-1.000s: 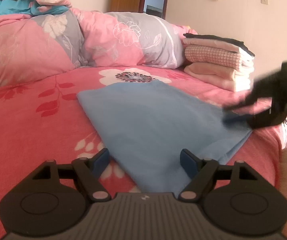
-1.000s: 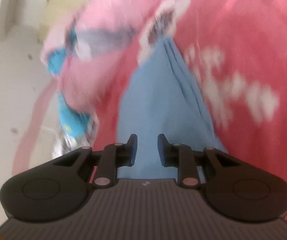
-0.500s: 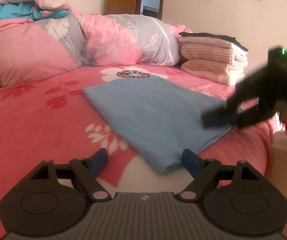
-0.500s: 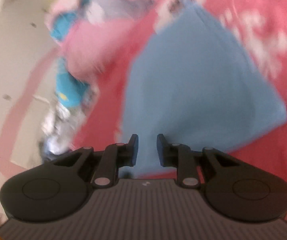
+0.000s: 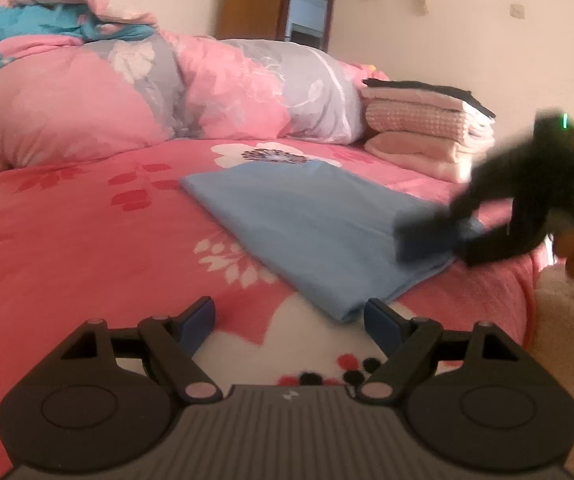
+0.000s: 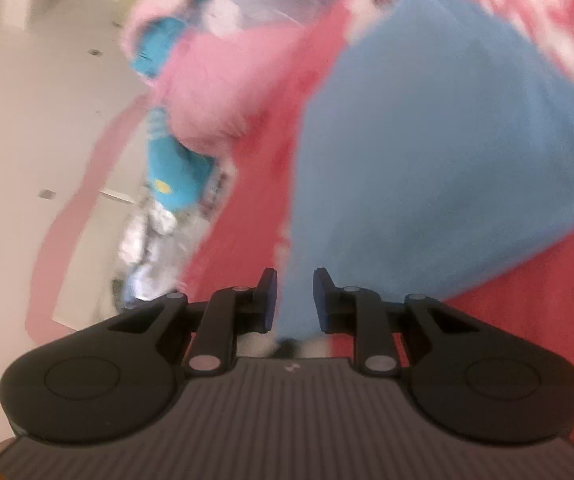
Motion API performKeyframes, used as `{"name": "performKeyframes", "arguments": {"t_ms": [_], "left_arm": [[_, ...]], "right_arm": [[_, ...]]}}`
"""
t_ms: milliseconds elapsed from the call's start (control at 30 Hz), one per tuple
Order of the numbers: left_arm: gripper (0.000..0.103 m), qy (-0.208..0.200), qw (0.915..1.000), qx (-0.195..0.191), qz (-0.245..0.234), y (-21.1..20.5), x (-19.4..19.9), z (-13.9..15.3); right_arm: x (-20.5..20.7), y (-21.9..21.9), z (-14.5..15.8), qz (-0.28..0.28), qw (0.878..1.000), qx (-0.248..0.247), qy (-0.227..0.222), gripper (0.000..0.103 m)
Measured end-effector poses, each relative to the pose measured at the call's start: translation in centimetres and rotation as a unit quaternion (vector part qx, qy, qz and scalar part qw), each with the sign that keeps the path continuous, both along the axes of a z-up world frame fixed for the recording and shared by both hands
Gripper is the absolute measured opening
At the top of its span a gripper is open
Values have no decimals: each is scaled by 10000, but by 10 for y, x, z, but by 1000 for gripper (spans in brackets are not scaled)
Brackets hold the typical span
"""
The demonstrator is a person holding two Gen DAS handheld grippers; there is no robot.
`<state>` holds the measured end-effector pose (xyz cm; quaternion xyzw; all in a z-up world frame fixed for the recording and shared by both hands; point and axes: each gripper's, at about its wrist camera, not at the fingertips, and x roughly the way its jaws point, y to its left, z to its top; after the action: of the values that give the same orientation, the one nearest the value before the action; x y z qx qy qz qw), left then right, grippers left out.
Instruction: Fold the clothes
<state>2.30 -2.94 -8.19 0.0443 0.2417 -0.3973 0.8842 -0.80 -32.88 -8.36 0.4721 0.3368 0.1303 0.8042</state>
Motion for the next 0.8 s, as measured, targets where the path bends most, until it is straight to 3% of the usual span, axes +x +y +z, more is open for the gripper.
{"name": "performKeyframes", "arguments": {"t_ms": [100,200,333,467,533,667,733,800], "left_arm": [[83,40,9998,-124,143,10,-2,5],[85,-50,9993,-270,243,11,1,19],[88,-268,9991,-244,212,-9,7,39],[92,-470,9979,388,227,-51,15,44],[92,-486,9962,699,199,-70,18,37],[94,-98,9936,1097,237,-85,24,13],[97,8,9954,907,320,-79,26,6],[99,155,9962,789,339,-74,30,4]], "right_arm": [[-22,0,-25,2,9990,447,87,17],[-48,0,-19,126,9994,317,98,20],[-64,-5,11,-106,9989,-291,-338,25],[-67,-9,42,-655,9854,-1351,-803,26],[-63,-3,50,-898,9677,-2218,-788,26],[-57,14,43,-1068,9112,-3955,-437,28],[-53,22,25,-858,8860,-4556,-110,30],[-56,34,17,-787,8667,-4921,-227,31]]}}
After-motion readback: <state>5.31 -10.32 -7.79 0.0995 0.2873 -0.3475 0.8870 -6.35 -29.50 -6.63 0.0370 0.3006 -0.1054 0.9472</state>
